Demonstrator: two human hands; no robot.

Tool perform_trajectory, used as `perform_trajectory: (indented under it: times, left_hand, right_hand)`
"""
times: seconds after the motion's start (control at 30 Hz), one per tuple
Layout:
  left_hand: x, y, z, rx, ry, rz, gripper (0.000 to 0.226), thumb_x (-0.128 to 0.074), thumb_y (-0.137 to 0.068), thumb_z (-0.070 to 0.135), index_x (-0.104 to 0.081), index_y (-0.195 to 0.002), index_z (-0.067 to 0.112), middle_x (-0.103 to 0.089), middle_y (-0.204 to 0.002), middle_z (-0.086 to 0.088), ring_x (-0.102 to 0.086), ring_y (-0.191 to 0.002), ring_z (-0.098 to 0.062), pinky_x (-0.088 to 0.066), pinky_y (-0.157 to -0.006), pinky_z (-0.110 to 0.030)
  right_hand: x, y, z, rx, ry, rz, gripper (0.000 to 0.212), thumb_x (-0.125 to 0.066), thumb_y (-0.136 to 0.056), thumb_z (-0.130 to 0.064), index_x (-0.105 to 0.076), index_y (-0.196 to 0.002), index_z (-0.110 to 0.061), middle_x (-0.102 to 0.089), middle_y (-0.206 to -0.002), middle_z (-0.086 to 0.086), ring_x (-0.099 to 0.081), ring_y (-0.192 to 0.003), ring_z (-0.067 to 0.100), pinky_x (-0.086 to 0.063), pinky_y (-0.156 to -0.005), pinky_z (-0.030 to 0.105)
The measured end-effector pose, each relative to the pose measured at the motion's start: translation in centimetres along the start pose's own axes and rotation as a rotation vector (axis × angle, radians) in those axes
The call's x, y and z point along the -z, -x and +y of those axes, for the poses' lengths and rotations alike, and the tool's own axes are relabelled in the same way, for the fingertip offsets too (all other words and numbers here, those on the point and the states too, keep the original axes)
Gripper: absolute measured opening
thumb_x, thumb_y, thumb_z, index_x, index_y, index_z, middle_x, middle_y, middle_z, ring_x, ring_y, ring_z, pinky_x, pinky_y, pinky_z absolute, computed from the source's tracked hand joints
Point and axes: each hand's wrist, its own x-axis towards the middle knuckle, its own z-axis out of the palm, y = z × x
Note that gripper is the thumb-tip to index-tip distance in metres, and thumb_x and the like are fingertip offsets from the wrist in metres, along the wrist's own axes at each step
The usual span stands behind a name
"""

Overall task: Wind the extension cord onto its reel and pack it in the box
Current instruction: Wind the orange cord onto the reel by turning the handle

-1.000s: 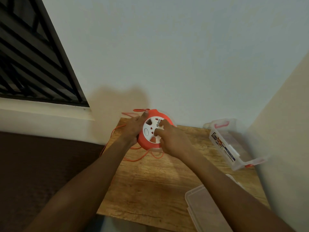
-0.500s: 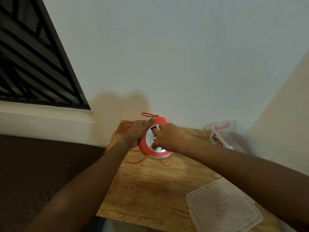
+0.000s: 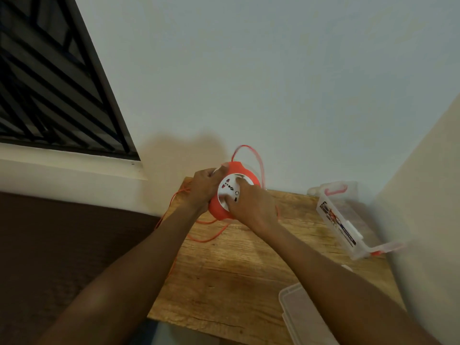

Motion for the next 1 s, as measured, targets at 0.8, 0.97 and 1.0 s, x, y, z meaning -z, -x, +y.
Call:
perform_trajectory:
  times: [0.8,0.97,1.0]
  left_hand:
    - [1.0,1.2,-0.3,0.228,0.155,-0.11,0.046,-0.068,-0.093,0.056,-0.076,-0.105,0.012,-0.083,-0.095,-0.01,-0.081,-0.078,-0.03,-0.063,-0.058,-0.033]
    - [1.2,1.6,-0.3,0.228,0.123,-0.141,0.04,-0.068,-0.096,0.051,-0.076,-0.098,0.011,-0.083,-0.089,-0.009,-0.081,-0.074,-0.027,-0.062,-0.055,-0.031]
    - [1.2,1.7,-0.5,0.221,0.1,-0.143,0.04,-0.069,-0.095,0.05,-0.076,-0.096,0.011,-0.083,-0.088,-0.01,-0.081,-0.074,-0.027,-0.062,-0.055,-0.031]
  right_hand:
    - [4.1,-3.3,4.6,0.026,-0.059,0.001,0.022,-0.06,-0.087,-0.029,-0.05,-0.107,-0.025,-0.062,-0.073,-0.002,-0.059,-0.058,0.015,-0.053,-0.053,0.031]
    - [3.8,-4.6,6.1,-0.013,-0.079,-0.121,0.021,-0.052,-0.094,-0.028,-0.065,-0.111,-0.022,-0.07,-0.097,0.003,-0.062,-0.073,0.019,-0.051,-0.066,0.031]
    - [3.9,-5.2,6.3,-0.019,-0.065,-0.1,0.021,-0.05,-0.094,-0.023,-0.067,-0.105,-0.02,-0.07,-0.099,0.005,-0.061,-0.074,0.021,-0.05,-0.066,0.032]
